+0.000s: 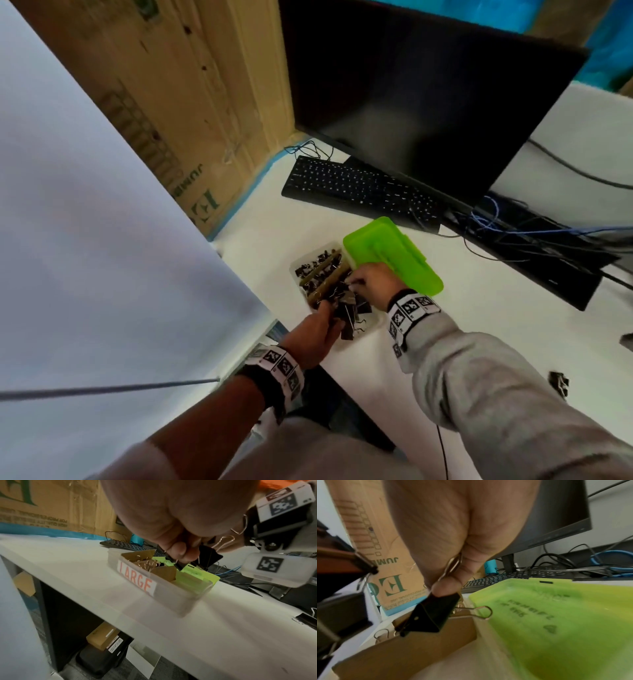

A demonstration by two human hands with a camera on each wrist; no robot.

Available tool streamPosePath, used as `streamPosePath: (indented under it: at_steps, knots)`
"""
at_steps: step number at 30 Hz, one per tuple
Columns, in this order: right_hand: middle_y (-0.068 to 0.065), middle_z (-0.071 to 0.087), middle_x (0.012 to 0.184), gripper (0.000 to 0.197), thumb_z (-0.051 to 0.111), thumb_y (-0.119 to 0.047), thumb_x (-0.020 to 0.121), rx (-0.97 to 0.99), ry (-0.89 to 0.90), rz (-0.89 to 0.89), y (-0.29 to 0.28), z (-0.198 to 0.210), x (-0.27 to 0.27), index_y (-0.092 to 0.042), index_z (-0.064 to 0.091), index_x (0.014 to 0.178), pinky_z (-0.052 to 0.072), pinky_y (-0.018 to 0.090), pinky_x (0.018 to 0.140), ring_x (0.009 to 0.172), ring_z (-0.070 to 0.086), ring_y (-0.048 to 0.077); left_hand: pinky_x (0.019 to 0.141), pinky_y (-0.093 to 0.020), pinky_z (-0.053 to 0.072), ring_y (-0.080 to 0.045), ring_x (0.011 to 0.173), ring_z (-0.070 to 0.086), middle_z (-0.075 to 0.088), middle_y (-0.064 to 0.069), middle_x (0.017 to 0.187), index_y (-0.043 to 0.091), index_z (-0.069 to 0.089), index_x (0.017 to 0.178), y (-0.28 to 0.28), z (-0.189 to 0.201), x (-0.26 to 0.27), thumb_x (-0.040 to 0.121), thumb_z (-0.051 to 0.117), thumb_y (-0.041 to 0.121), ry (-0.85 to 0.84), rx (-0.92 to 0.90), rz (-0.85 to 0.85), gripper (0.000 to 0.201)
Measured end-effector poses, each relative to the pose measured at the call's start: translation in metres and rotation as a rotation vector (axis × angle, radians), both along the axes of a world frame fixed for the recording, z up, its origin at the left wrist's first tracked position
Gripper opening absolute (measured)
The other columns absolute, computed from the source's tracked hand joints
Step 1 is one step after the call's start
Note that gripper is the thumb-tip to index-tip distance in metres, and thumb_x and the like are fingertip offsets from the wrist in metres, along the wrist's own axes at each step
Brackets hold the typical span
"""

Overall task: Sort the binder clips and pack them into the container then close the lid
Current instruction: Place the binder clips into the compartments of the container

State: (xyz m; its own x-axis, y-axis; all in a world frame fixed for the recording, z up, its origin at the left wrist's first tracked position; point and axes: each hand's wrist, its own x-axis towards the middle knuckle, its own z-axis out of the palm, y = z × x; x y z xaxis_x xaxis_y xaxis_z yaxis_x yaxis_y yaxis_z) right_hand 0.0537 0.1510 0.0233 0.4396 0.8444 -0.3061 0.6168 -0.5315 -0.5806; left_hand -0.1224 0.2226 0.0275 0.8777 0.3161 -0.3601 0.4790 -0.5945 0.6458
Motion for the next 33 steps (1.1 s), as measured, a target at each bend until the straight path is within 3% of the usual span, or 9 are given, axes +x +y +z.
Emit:
streamPosePath:
  at_steps: [6, 9, 12, 17, 20, 23, 25, 28, 33]
  knots:
    - [0.007, 0.062, 0.124, 0.037, 0.063, -0.010, 0.087, -0.074, 0.060, 0.061, 0.021, -0.005, -0.005, -0.019, 0.061, 0.123, 0.043, 0.029, 0.095, 0.111, 0.057, 0.022, 0.073, -0.035, 0.050, -0.021, 0.080, 0.061, 0.066, -0.010, 0.102, 0.014, 0.036, 0.114, 0.002, -0.014, -0.005, 0.098, 0.039, 0.030, 0.009, -0.060, -0.037, 0.023]
    - [0.004, 0.065, 0.108, 0.037, 0.063, -0.006, 0.086, 0.006, 0.152, -0.082, 0.010, -0.011, -0.007, -0.015, 0.061, 0.122, 0.046, 0.020, 0.083, 0.092, 0.059, 0.014, 0.076, -0.030, 0.047, -0.018, 0.082, 0.060, 0.063, -0.004, 0.098, 0.012, 0.032, 0.130, -0.003, -0.015, -0.002, 0.097, 0.042, 0.026, -0.010, -0.120, -0.051, 0.038]
    - [0.004, 0.066, 0.103, 0.028, 0.058, -0.004, 0.088, 0.033, 0.166, -0.151, -0.008, -0.018, -0.009, -0.010, 0.065, 0.115, 0.048, 0.018, 0.070, 0.082, 0.057, 0.011, 0.073, -0.018, 0.036, -0.012, 0.082, 0.053, 0.055, 0.002, 0.094, 0.011, 0.036, 0.124, -0.009, -0.014, 0.003, 0.097, 0.043, 0.020, -0.048, -0.151, -0.050, 0.030]
    - [0.007, 0.069, 0.110, 0.026, 0.051, -0.003, 0.091, 0.047, 0.162, -0.161, -0.023, -0.024, -0.007, -0.013, 0.068, 0.108, 0.047, 0.024, 0.077, 0.083, 0.059, 0.013, 0.079, -0.038, 0.051, -0.023, 0.082, 0.062, 0.064, -0.009, 0.098, 0.014, 0.032, 0.130, -0.007, -0.024, 0.002, 0.098, 0.036, 0.028, -0.012, -0.082, -0.010, 0.035]
    - [0.002, 0.069, 0.110, 0.024, 0.053, -0.009, 0.091, 0.099, 0.161, -0.206, -0.029, -0.024, -0.005, -0.019, 0.069, 0.105, 0.052, 0.029, 0.087, 0.092, 0.063, 0.015, 0.082, -0.039, 0.052, -0.026, 0.088, 0.064, 0.066, -0.011, 0.106, 0.019, 0.031, 0.134, -0.003, -0.026, 0.002, 0.098, 0.036, 0.030, -0.016, -0.017, -0.009, 0.038]
    - [0.000, 0.067, 0.110, 0.024, 0.063, -0.022, 0.088, 0.150, 0.322, -0.183, -0.038, -0.017, -0.015, -0.019, 0.066, 0.113, 0.047, 0.014, 0.081, 0.093, 0.058, 0.009, 0.080, -0.037, 0.051, -0.027, 0.090, 0.064, 0.065, -0.013, 0.109, 0.019, 0.033, 0.132, -0.001, -0.029, 0.002, 0.098, 0.038, 0.027, -0.033, 0.012, 0.006, 0.035]
    - [0.001, 0.062, 0.110, 0.039, 0.072, -0.027, 0.081, 0.118, 0.413, -0.114, -0.043, -0.014, -0.026, -0.022, 0.062, 0.119, 0.048, 0.015, 0.081, 0.095, 0.058, 0.012, 0.081, -0.039, 0.051, -0.028, 0.093, 0.064, 0.064, -0.014, 0.113, 0.018, 0.037, 0.127, -0.001, -0.029, 0.003, 0.098, 0.039, 0.024, -0.046, 0.007, 0.047, 0.030]
    - [-0.002, 0.057, 0.112, 0.053, 0.076, -0.028, 0.075, 0.046, 0.285, -0.013, -0.045, -0.022, -0.038, -0.027, 0.055, 0.124, 0.048, 0.026, 0.089, 0.101, 0.056, 0.014, 0.084, -0.038, 0.050, -0.028, 0.099, 0.061, 0.059, -0.012, 0.119, 0.016, 0.041, 0.125, -0.002, -0.028, 0.006, 0.098, 0.039, 0.022, -0.043, 0.008, 0.066, 0.028]
    - [0.008, 0.063, 0.107, 0.028, 0.056, -0.007, 0.083, 0.041, 0.027, -0.137, -0.050, -0.034, -0.044, -0.013, 0.064, 0.109, 0.039, 0.021, 0.080, 0.099, 0.059, 0.023, 0.090, -0.040, 0.049, -0.029, 0.106, 0.058, 0.048, -0.008, 0.130, 0.018, 0.036, 0.131, -0.005, -0.031, 0.006, 0.095, 0.043, 0.021, -0.048, 0.054, -0.007, 0.036]
